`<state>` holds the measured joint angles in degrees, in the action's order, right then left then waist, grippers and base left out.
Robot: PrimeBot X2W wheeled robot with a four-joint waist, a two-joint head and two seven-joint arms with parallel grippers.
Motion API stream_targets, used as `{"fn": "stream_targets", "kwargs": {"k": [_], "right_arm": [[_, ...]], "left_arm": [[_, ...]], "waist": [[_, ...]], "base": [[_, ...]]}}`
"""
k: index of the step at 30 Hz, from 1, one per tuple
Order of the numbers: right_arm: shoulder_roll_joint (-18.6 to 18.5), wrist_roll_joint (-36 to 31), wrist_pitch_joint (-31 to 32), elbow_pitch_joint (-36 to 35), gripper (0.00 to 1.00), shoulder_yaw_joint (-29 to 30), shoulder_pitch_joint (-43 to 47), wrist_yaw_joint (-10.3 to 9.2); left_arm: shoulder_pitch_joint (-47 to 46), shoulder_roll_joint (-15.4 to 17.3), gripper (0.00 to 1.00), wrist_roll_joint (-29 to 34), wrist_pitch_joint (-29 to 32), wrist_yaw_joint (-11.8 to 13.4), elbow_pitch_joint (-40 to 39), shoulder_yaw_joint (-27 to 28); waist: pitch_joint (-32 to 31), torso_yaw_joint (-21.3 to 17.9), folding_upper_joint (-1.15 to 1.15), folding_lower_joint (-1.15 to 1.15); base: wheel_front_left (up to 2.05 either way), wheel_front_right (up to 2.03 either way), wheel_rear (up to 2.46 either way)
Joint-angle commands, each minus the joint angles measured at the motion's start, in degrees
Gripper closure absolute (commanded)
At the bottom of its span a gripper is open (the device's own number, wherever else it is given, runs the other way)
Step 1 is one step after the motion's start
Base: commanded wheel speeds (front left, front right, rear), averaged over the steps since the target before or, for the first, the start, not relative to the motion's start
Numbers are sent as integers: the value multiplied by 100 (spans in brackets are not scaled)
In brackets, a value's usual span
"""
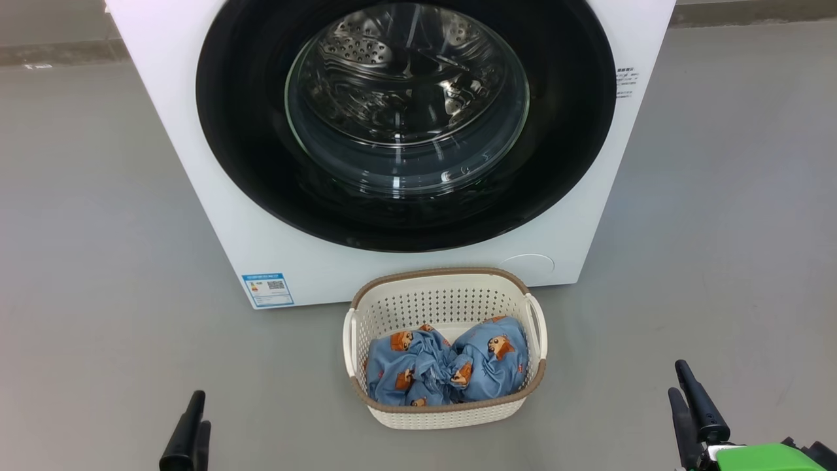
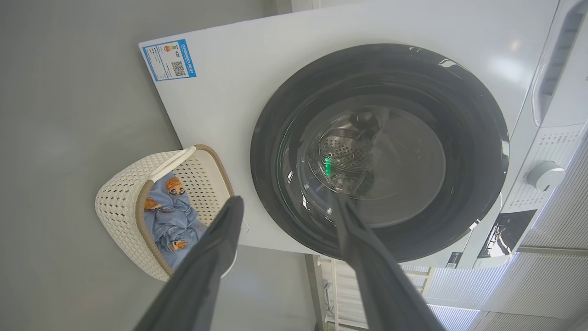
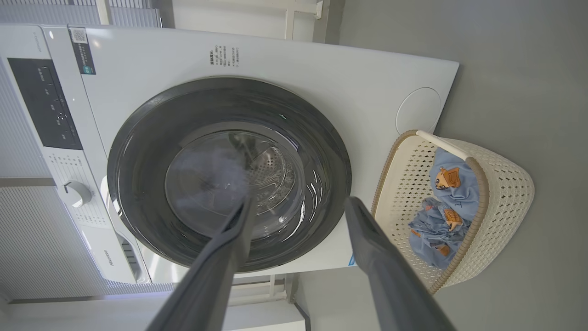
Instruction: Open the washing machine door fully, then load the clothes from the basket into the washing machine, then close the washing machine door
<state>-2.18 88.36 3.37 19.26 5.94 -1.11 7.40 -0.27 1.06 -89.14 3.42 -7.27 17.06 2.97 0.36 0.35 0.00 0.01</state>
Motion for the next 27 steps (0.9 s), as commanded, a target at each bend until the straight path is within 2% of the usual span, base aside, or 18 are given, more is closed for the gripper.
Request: {"fn": "stream_targets", "kwargs": {"k": [1, 27], "right_arm": [[-95, -160, -73, -157, 0, -76, -203, 1], [-244, -2315, -510, -360, 0, -379, -350, 3]], "left_arm": [[-187, 135, 0, 179, -67, -6, -199, 24], [-209, 275, 0, 2420, -506, -10, -468, -95]], "waist": [[4, 4, 0, -1], [46, 52, 0, -1]], "base": [[0, 0, 0], [0, 0, 0]]}}
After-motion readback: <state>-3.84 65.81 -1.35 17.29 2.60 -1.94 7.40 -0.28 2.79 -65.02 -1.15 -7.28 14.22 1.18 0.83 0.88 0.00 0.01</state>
